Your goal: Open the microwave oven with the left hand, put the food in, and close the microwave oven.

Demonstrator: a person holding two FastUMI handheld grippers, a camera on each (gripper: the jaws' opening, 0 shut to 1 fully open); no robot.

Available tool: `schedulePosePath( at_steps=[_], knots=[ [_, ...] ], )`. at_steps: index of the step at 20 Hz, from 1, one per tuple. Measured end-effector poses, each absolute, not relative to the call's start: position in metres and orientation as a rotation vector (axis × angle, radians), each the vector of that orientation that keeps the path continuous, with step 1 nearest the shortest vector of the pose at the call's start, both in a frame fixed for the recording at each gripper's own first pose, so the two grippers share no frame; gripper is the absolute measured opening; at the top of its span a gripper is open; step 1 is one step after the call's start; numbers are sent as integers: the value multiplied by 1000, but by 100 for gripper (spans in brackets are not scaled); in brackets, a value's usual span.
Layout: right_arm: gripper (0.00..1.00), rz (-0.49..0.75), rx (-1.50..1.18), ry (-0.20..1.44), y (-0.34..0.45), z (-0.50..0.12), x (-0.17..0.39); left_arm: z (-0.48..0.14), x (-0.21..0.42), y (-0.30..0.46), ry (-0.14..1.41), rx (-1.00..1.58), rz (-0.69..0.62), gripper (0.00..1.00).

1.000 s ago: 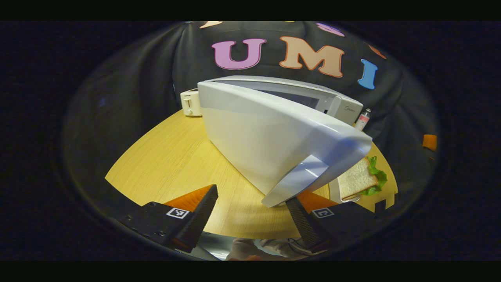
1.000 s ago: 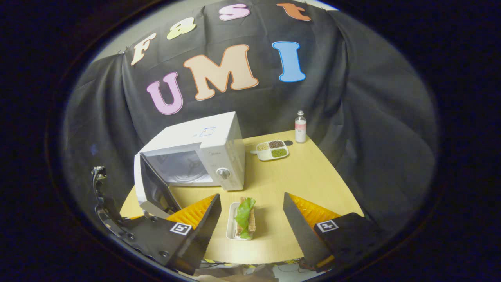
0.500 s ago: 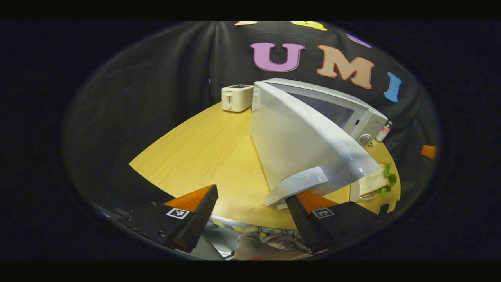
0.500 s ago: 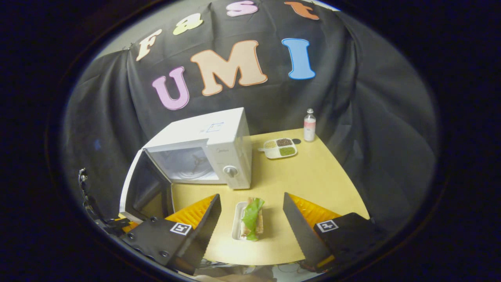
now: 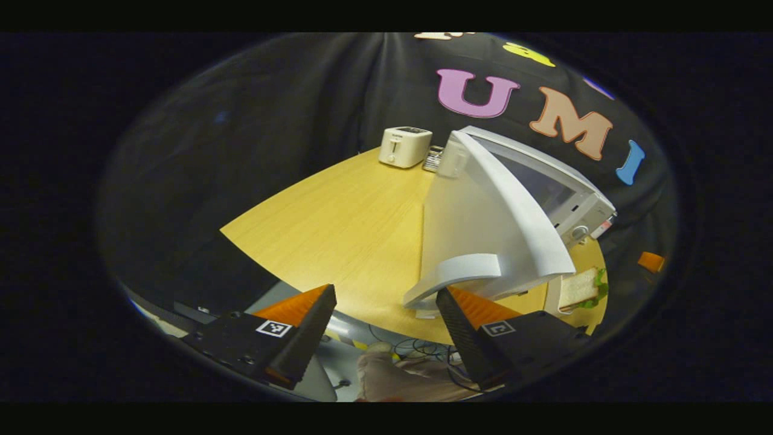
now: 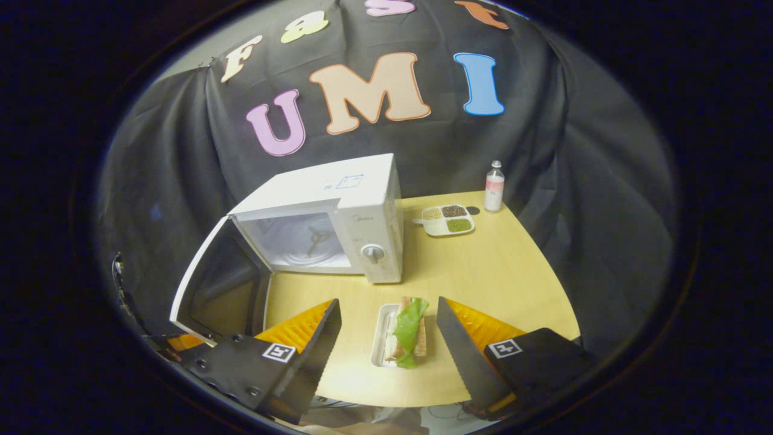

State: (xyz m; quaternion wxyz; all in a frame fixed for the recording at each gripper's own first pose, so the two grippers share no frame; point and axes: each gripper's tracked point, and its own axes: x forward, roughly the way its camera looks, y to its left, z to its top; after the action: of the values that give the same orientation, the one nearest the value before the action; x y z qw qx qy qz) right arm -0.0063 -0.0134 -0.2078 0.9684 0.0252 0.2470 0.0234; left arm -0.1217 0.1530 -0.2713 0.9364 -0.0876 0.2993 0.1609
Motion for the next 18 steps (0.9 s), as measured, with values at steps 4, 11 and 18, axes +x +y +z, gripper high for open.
schedulePosePath(
  at_steps=[4, 11, 18],
  knots=[
    [99, 45, 51, 524, -11, -218, -9, -261, -131, 210, 580, -82, 453, 97],
    [92, 29, 62, 570, -18, -232, -9, -239, -136, 287, 487, -64, 656, 96],
    [92, 28, 124, 701, -26, -261, -4, -173, -153, 283, 290, -86, 798, 93]
  ],
)
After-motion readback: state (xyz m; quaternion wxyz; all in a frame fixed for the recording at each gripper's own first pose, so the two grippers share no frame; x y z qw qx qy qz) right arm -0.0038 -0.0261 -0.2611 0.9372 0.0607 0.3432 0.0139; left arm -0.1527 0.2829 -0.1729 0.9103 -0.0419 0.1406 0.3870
